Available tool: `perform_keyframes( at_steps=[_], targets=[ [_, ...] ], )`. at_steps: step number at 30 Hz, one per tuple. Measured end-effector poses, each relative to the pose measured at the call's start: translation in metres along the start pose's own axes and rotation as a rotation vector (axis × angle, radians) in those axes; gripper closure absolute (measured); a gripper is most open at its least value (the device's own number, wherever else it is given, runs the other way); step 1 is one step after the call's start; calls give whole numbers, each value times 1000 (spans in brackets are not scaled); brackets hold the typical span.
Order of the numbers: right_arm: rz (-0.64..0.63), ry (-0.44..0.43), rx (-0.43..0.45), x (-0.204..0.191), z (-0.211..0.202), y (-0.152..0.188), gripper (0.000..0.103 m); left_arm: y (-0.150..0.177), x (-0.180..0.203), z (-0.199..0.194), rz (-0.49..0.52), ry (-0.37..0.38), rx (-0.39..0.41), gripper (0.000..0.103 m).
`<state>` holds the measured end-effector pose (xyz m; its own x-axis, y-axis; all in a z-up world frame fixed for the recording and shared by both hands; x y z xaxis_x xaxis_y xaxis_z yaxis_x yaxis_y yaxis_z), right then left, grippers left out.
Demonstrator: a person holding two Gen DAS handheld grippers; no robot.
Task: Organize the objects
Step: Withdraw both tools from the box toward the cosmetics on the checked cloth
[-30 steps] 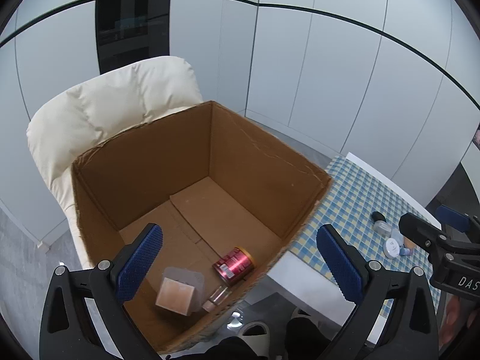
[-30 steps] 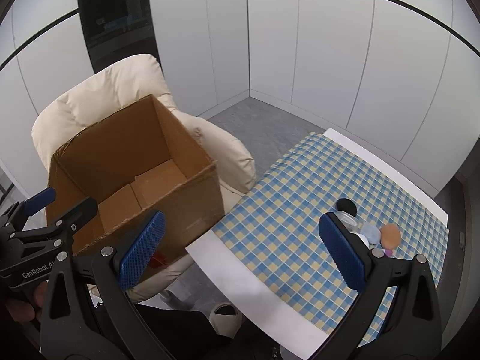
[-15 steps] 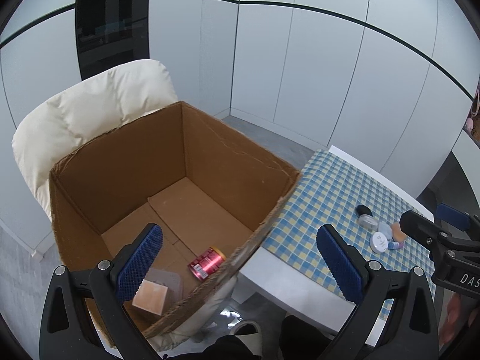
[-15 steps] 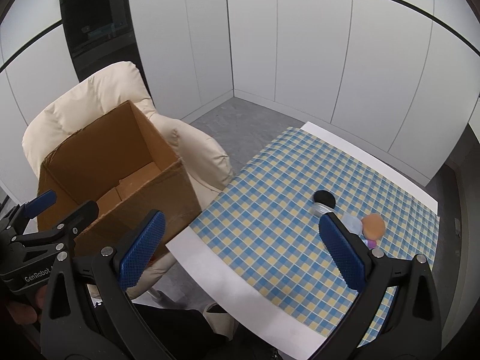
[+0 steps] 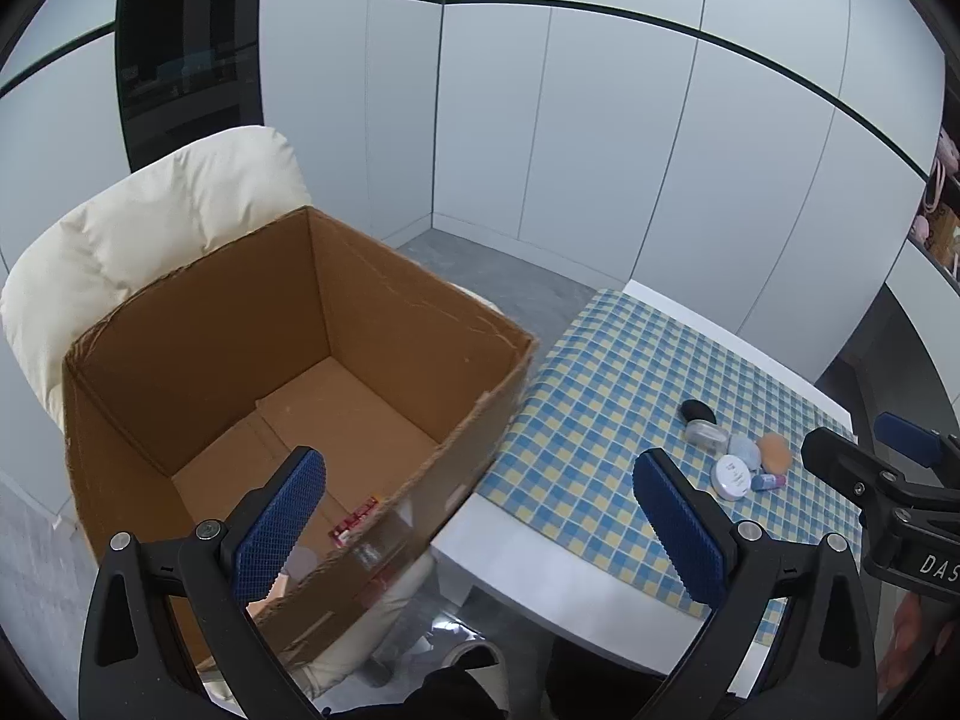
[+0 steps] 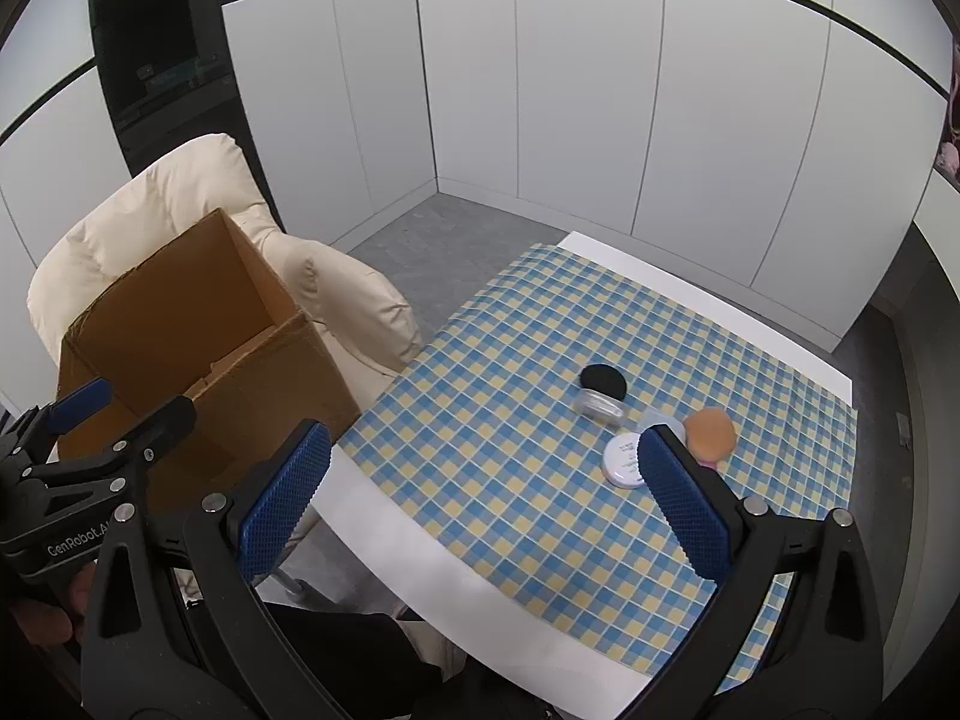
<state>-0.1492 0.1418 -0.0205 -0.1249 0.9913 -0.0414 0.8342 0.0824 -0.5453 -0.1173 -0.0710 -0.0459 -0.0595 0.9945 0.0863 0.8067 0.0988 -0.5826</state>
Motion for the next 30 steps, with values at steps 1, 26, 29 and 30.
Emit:
perform_keyframes(
  at_steps=[1,26,29,30],
  targets=[
    [3,3,0,2,0,1,0,0,2,1,2,2,-1,1],
    [77,59,-7,63,-11,19,0,1,62,11,78,54,-16,1],
    [91,62,-6,71,-13,21,0,1,69,11,91,58,-15,1],
    [96,65,-5,73,-14,23,0,2,72,11,96,59,-15,1]
  ],
)
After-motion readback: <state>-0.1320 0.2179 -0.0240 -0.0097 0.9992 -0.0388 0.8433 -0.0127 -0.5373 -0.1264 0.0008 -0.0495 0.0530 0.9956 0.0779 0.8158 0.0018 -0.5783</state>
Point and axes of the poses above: each gripper's, at about its wrist camera, not at the fingertips, and z roughly the way its jaws point, x to its right, y to its underside, the point moved 2 cm from there along z, roughly the way its jaws point, and after that the axes turned 9 degrees about -x, right-handed, at the moved point
